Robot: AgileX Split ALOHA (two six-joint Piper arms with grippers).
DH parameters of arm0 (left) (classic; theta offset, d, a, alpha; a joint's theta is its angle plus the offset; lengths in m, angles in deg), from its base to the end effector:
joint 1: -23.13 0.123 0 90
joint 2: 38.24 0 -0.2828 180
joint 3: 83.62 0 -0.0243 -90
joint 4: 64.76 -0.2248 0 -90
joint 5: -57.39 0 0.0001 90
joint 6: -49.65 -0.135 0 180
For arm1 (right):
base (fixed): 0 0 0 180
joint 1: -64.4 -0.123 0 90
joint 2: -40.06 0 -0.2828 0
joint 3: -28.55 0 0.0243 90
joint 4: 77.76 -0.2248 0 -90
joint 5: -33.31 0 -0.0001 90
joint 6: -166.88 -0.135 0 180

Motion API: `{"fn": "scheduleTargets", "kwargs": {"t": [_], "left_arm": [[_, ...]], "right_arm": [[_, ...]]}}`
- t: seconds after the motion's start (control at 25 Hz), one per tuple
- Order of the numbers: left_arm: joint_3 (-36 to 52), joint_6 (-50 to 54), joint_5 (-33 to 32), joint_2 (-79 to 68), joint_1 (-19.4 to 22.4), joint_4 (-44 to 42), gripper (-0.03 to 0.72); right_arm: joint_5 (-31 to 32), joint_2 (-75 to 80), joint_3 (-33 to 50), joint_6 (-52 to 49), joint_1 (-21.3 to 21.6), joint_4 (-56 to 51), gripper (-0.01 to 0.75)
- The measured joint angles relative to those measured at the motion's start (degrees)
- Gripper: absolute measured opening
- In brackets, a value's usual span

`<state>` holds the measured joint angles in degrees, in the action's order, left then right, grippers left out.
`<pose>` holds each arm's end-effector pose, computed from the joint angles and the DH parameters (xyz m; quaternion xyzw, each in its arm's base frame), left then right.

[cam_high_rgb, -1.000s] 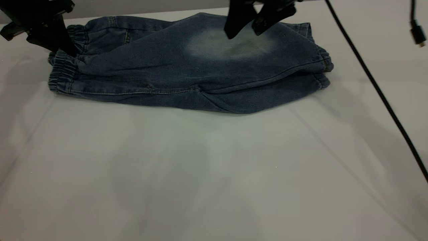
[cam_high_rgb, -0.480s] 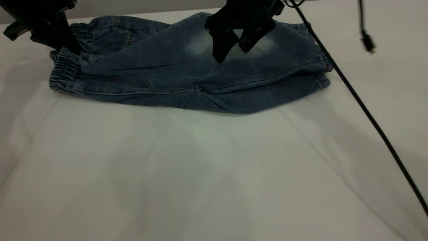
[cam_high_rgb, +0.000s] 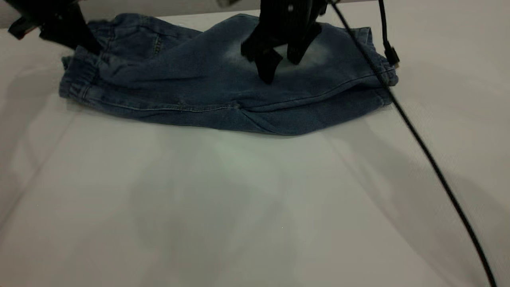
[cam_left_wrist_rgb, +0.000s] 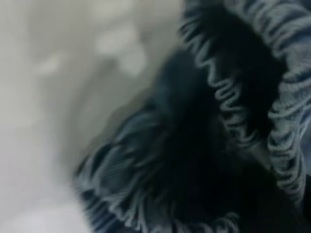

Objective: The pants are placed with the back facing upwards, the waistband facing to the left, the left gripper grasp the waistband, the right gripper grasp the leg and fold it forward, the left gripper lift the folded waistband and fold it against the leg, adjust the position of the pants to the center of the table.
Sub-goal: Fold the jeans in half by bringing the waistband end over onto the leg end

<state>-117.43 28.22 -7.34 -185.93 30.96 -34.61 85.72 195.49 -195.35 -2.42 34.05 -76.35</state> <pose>0.4683 0.0025 0.0855 0.0069 0.9715 -0.2259 0.0711 0.4436 0.2567 0.0510 -0.3528 0.9251 0.0133 0.1395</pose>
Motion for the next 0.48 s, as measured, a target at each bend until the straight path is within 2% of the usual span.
{"fn": "scheduleTargets", "kwargs": {"t": [0.24,0.48], "left_arm": [[-6.5,-0.8,-4.9,0.0,-1.8,3.1,0.075],[-11.0,-0.9,-5.4,0.0,-6.2,3.1,0.075]], "right_arm": [[-0.2,0.5,0.0,-0.1,0.0,-1.4,0.467],[-0.2,0.4,-0.8,-0.2,0.0,-4.3,0.465]]}}
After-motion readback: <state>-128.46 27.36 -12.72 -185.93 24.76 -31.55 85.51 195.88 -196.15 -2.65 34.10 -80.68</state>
